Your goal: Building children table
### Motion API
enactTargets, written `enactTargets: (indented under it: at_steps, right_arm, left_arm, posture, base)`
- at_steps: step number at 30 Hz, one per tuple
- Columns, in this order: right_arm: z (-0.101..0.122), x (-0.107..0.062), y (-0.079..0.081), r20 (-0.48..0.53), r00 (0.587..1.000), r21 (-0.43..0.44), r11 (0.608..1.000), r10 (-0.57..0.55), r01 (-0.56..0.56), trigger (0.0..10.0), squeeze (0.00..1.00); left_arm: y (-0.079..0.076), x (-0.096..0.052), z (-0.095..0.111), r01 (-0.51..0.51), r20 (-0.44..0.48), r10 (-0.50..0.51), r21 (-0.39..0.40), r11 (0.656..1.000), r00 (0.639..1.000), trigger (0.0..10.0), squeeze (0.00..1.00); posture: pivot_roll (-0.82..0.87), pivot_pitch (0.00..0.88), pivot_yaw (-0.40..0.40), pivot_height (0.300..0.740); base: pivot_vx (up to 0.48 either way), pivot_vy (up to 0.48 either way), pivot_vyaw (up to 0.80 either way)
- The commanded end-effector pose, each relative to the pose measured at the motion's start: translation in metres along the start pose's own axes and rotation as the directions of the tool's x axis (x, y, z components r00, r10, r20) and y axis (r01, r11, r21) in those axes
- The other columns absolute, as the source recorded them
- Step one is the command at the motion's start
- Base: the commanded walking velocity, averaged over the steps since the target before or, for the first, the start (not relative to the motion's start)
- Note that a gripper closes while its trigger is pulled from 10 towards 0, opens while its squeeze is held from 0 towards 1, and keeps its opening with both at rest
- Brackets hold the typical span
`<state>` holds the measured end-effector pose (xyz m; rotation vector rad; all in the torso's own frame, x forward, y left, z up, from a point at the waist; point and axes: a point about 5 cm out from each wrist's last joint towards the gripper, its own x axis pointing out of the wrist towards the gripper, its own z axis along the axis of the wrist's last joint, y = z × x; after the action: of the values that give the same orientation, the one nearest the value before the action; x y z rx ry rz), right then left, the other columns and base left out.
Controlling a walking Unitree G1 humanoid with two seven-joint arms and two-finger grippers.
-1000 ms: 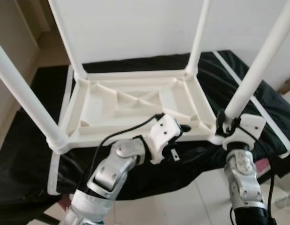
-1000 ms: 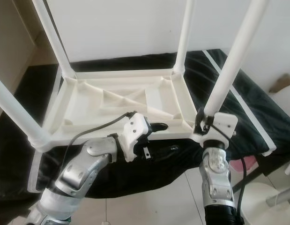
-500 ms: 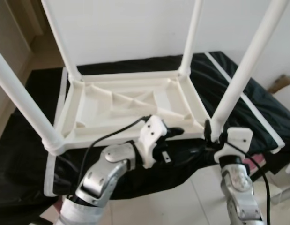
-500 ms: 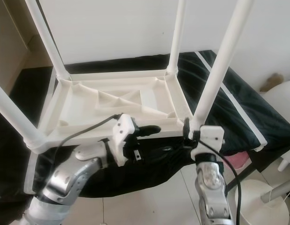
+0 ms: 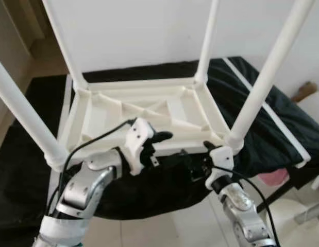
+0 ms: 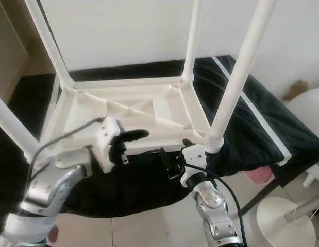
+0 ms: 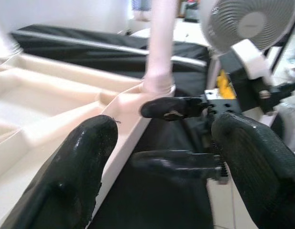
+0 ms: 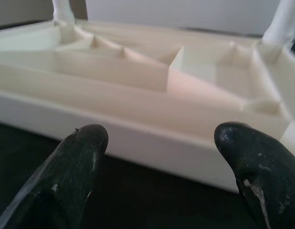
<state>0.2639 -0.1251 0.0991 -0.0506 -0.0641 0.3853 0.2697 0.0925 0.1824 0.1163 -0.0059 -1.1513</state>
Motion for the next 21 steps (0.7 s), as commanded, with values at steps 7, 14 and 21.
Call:
enactTargets:
  at_steps: [7, 14, 21]
  right_arm:
    - [0.006, 0.018, -0.018, 0.030, 0.995, 0.092, 0.992, -0.091, 0.088, 10.0, 0.00]
    - [0.018, 0.026, -0.042, 0.076, 0.977, 0.161, 0.969, -0.199, 0.185, 10.0, 0.00]
    - [0.020, 0.017, -0.066, 0.085, 0.952, 0.174, 0.945, -0.295, 0.277, 10.0, 0.00]
  left_arm:
    - [0.010, -0.015, 0.004, -0.110, 0.022, 0.109, 0.013, 0.994, 0.994, 10.0, 0.00]
    - [0.007, -0.039, 0.001, -0.112, -0.002, 0.112, -0.030, 0.993, 0.994, 10.0, 0.00]
    - [0.002, -0.063, -0.004, -0.141, -0.017, 0.140, -0.086, 0.986, 0.990, 10.0, 0.00]
  posture:
    - [0.06, 0.000, -0.004, 0.740]
    - [0.11, 0.000, -0.022, 0.740]
    - [0.10, 0.000, -0.017, 0.740]
  base:
    - [0.000, 0.000, 0.00]
    - [0.000, 0.000, 0.00]
    - [0.000, 0.000, 0.00]
